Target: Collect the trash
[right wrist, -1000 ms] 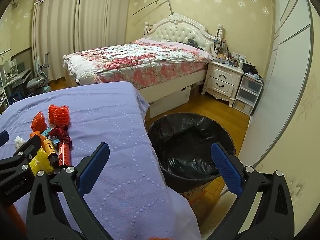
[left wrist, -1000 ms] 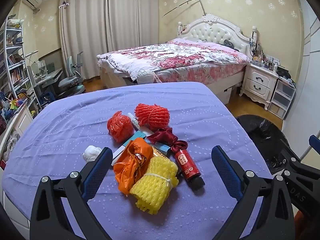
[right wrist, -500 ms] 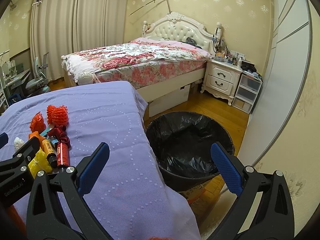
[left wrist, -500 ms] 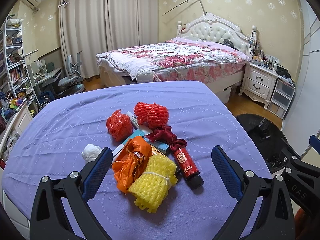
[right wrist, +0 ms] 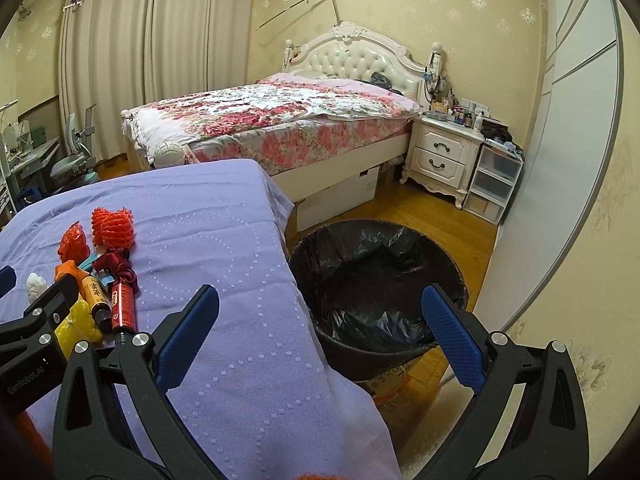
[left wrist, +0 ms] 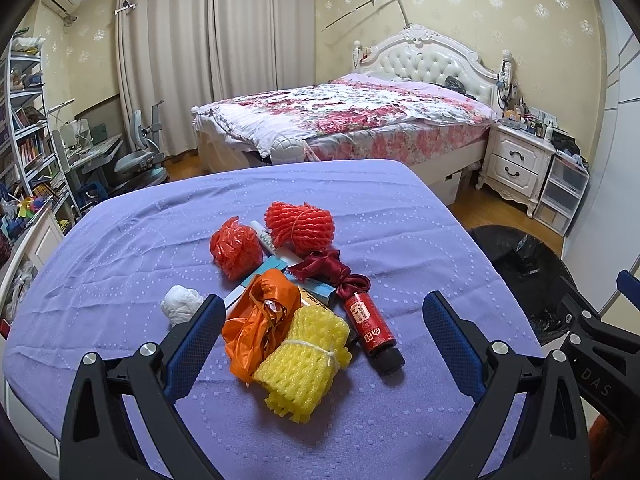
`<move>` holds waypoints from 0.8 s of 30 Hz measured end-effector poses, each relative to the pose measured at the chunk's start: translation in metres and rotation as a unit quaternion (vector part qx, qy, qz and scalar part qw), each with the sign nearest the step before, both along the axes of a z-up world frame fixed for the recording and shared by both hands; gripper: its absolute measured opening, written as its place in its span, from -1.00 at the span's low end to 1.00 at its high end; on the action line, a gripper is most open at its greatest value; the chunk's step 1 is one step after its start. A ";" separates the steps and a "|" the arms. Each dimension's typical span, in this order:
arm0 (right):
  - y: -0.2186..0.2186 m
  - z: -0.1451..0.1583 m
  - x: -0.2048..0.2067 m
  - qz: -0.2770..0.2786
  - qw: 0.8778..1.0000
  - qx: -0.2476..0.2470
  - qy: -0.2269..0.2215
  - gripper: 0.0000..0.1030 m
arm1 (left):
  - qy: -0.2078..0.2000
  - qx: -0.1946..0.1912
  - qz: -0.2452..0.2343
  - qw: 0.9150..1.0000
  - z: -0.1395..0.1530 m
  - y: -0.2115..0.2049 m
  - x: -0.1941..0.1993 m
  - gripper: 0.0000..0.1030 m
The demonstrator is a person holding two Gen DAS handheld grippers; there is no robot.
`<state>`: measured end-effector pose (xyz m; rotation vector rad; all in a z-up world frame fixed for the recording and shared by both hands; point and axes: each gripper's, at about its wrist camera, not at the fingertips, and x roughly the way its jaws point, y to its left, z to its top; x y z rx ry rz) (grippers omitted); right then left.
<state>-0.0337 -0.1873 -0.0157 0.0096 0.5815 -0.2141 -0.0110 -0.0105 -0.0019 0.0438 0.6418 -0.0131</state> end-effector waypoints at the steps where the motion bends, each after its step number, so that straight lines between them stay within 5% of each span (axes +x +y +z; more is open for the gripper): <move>1: -0.001 0.000 -0.001 0.000 1.000 0.000 0.000 0.92 | 0.000 0.000 0.000 1.000 0.000 0.000 0.000 0.87; 24: -0.003 -0.001 0.001 -0.001 1.000 0.002 0.002 0.92 | 0.002 0.000 0.000 1.000 -0.001 -0.002 0.002 0.87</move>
